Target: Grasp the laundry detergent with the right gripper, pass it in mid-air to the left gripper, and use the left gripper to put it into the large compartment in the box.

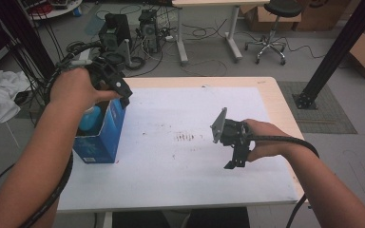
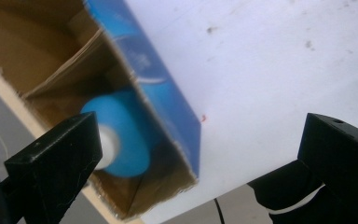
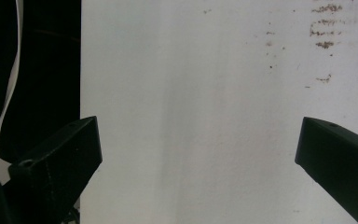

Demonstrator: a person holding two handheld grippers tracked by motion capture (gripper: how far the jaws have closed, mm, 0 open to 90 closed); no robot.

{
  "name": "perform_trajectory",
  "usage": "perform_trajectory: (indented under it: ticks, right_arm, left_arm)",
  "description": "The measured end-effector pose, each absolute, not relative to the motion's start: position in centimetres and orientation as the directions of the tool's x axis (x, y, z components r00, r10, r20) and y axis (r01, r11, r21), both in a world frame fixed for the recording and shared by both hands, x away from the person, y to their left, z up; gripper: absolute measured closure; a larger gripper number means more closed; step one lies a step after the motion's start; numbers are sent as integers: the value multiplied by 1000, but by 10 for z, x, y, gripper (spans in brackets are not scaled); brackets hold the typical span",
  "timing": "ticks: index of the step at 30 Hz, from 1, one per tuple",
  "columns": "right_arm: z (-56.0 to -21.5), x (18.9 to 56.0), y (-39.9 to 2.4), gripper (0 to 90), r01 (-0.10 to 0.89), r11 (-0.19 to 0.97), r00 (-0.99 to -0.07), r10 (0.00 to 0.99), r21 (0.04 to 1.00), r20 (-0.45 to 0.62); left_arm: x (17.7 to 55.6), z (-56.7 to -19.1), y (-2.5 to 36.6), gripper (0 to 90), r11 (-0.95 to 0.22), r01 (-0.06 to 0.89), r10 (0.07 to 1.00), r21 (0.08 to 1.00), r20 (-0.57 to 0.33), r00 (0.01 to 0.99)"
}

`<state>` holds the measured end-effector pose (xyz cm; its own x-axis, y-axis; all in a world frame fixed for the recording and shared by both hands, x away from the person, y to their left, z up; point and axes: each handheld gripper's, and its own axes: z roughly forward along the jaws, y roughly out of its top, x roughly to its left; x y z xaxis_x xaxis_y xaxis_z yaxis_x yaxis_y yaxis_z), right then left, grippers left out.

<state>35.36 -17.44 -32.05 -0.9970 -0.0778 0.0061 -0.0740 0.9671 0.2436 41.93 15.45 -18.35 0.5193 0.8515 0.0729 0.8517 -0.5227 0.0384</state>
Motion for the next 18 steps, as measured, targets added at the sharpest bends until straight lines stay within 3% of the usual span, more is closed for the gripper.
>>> perform_trajectory:
  ticks: [9,14,18]
  right_arm:
    - [-317,353,-179,1,-64,969,-998,-67,239,3]
    - [-314,350,-179,0,-71,970,-997,-75,231,7]
    - [-311,350,-181,0,-71,971,-997,-75,228,5]
  left_arm:
    - [406,-183,127,1,-700,712,714,55,49,698]
    - [391,-188,105,1,-871,488,491,61,42,870]
    - [383,-194,92,1,-924,379,381,47,26,924]
